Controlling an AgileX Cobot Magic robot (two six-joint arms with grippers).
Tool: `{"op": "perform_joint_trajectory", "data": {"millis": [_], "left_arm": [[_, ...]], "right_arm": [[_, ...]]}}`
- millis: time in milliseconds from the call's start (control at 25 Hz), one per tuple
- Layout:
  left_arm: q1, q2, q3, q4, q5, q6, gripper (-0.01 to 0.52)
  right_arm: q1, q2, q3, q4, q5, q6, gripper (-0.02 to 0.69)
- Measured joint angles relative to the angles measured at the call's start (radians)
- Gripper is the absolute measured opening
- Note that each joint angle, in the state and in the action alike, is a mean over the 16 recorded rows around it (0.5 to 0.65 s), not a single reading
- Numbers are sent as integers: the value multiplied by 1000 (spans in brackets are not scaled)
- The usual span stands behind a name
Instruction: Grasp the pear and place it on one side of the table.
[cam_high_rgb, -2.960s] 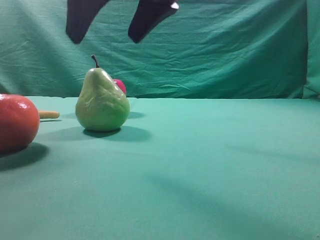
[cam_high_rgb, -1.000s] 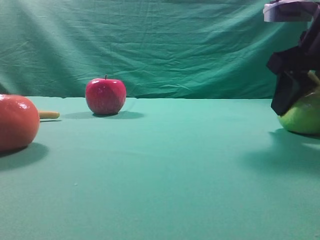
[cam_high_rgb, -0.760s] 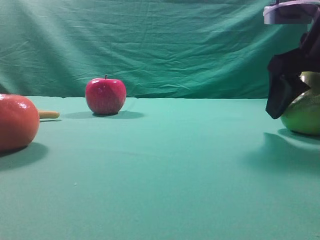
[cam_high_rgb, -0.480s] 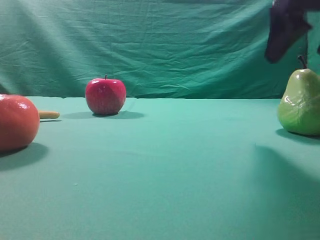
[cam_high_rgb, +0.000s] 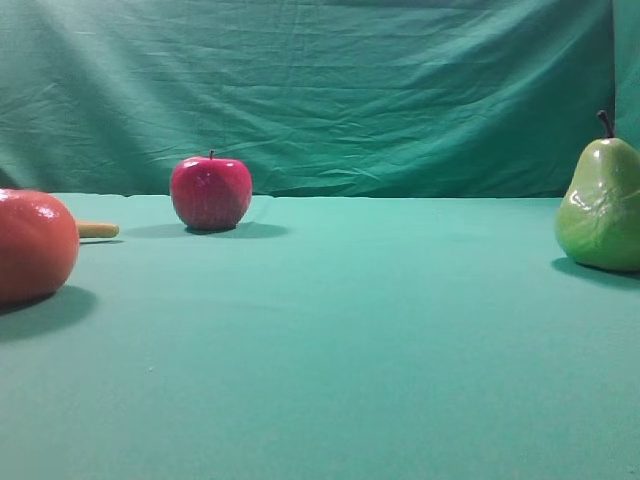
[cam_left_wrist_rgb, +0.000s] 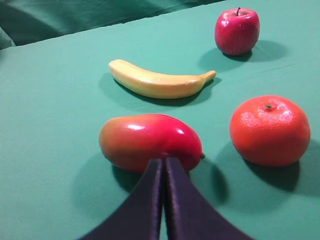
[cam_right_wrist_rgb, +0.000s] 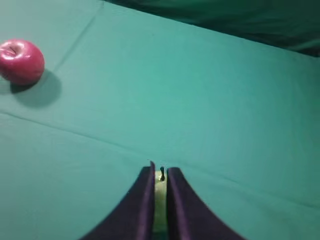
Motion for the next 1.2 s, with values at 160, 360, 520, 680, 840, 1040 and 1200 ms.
{"op": "perform_joint_trajectory", "data": {"millis": [160, 360, 520, 680, 840, 1040, 1200], "left_arm": [[0, 0, 0, 0, 0, 0, 0], [0, 0, 0, 0, 0, 0, 0], [0, 0, 0, 0, 0, 0, 0], [0, 0, 0, 0, 0, 0, 0], [0, 0, 0, 0, 0, 0, 0], [0, 0, 0, 0, 0, 0, 0], [0, 0, 0, 0, 0, 0, 0]], "right_arm": [[0, -129, 42, 31, 21, 1, 0], [0, -245, 70, 66, 49, 2, 0], [0, -301, 74, 84, 75, 2, 0], [0, -332, 83, 76, 86, 2, 0], [-9, -356, 130, 58, 60, 2, 0], [-37, -414, 265, 41, -35, 2, 0], [-71, -483, 418, 34, -146, 2, 0]]}}
